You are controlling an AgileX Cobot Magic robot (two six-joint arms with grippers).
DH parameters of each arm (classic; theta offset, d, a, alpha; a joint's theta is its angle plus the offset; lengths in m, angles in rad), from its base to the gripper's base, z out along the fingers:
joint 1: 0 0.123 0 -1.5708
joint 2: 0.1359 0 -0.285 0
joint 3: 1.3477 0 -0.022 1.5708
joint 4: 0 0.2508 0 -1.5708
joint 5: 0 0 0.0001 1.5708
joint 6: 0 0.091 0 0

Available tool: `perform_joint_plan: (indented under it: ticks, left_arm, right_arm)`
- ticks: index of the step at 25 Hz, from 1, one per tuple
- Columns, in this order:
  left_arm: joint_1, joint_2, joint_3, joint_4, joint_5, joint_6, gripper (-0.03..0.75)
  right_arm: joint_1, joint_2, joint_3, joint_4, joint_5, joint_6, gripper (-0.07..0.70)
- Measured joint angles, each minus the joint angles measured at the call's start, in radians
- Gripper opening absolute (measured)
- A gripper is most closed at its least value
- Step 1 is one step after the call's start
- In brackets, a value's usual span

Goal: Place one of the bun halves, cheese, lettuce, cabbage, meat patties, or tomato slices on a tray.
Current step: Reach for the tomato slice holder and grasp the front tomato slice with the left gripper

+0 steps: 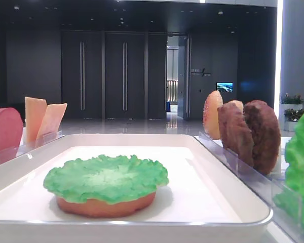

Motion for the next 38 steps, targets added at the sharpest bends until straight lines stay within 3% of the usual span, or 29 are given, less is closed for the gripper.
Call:
perform_joint_plan:
  ticks: [8,24,38]
  left_arm:
    - [0.000,0.287,-0.130,0.004,0.031,-0.007,0.591]
    - [0.000,0.884,-0.388,-0.013,0.029,-0.038,0.578]
    - [0.000,1.265,-0.598,-0.047,0.059,-0.041,0.576]
  right_arm:
    - [0.000,0.000,0.000,0.000,0.000,0.000,0.514]
    - [0.000,0.000,0.000,0.000,-0.001,0.000,0.514]
    - [0.000,0.000,0.000,0.000,-0.001,0.000,0.514]
